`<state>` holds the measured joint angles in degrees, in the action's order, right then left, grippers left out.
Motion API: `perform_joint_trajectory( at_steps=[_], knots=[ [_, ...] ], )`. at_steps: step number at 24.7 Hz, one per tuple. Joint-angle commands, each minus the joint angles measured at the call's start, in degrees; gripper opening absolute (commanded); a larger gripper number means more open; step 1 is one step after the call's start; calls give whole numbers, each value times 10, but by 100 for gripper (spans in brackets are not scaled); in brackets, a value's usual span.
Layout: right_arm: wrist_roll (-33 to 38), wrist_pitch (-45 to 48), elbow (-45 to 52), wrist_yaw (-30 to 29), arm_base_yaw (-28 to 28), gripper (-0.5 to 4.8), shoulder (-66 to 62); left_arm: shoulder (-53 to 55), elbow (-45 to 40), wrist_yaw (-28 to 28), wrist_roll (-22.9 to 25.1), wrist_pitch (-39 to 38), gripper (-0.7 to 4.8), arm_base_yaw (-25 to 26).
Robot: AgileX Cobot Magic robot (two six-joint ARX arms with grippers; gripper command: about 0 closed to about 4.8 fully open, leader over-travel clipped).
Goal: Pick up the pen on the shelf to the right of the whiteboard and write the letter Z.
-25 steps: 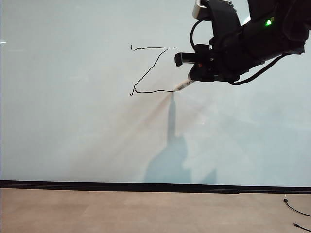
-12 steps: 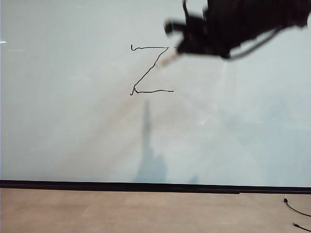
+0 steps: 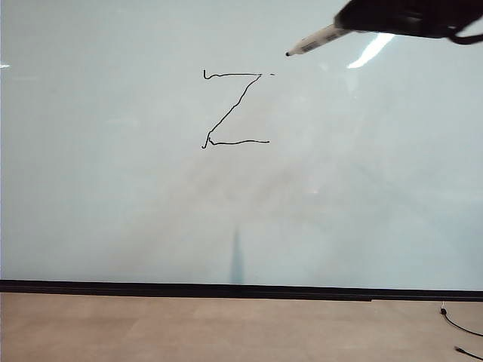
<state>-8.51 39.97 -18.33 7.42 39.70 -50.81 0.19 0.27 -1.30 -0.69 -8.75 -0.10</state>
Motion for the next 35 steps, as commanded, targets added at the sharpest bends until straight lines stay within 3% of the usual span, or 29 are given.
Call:
perform_joint_trajectory(
  at_steps=[1, 14, 27, 35],
  knots=[
    [-5, -14, 40, -11, 1, -5, 62, 0, 1, 0, 2, 6, -5, 0],
    [-10, -87, 159, -26, 3, -5, 290, 0, 1, 0, 2, 6, -4, 0],
    [-21, -226, 183, -25, 3, -5, 497, 0, 1, 0, 2, 6, -5, 0],
    [-29, -253, 183, -18, -21, -5, 507, 0, 1, 0, 2, 6, -4, 0]
  ],
)
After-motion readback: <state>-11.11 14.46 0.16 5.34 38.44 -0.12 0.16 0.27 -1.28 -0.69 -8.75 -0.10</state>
